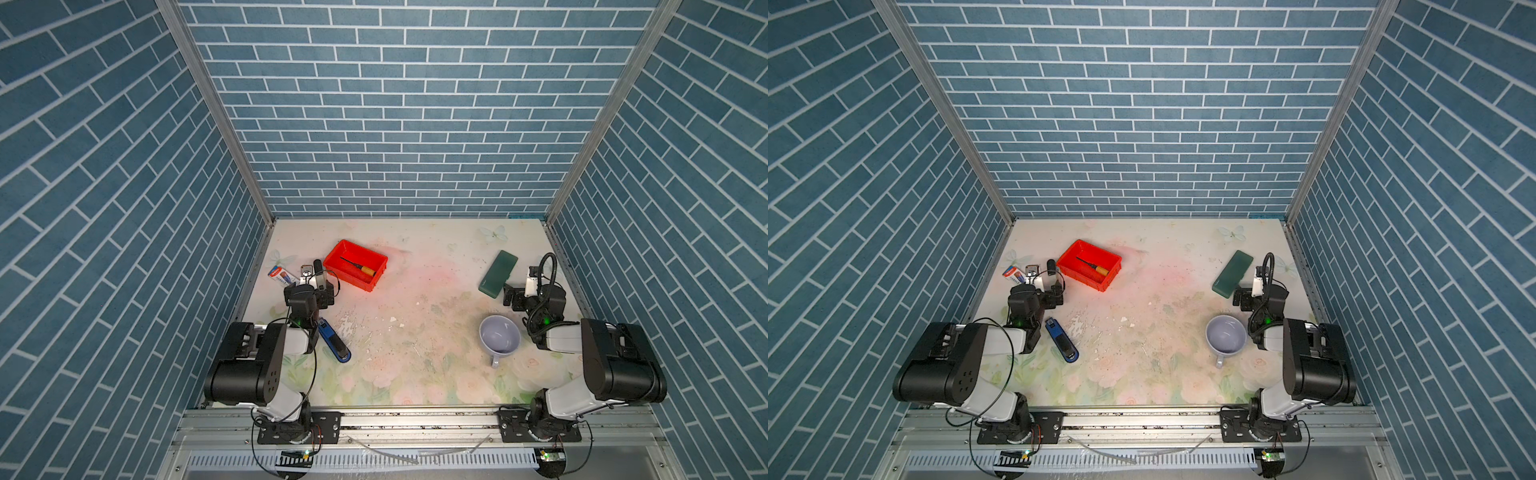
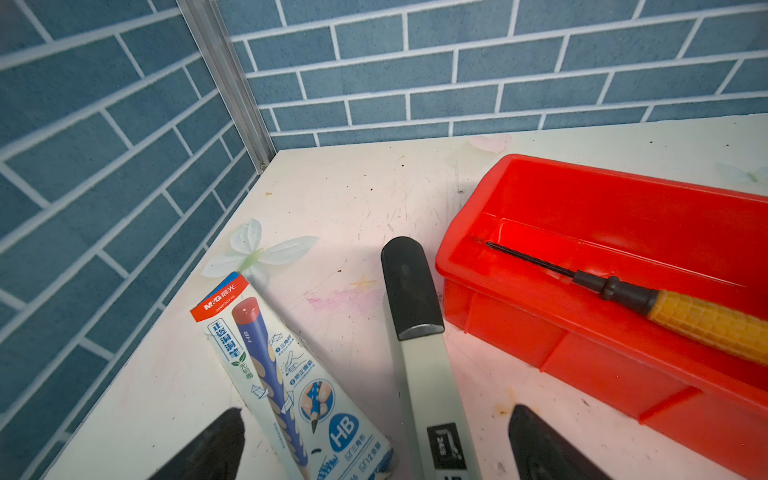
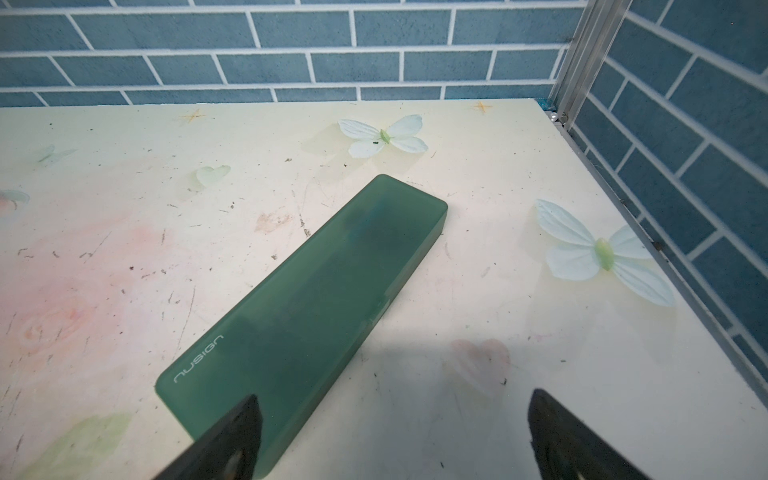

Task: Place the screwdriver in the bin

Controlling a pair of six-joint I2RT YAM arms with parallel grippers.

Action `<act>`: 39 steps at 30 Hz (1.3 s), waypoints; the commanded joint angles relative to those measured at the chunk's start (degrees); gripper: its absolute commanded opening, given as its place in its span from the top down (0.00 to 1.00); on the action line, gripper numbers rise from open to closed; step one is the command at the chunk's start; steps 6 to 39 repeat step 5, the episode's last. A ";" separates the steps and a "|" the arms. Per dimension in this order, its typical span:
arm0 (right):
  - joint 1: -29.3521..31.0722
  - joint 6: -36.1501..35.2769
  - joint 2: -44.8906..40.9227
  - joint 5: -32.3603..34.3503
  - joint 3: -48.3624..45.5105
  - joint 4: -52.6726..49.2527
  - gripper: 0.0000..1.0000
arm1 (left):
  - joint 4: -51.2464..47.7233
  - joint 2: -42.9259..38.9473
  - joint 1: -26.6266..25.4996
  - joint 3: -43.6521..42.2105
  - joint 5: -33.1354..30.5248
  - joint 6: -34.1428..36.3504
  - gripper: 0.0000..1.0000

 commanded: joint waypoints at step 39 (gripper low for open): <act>-0.22 1.50 0.28 -0.15 0.88 1.61 0.01 | 0.74 0.00 0.22 0.56 0.53 0.64 0.00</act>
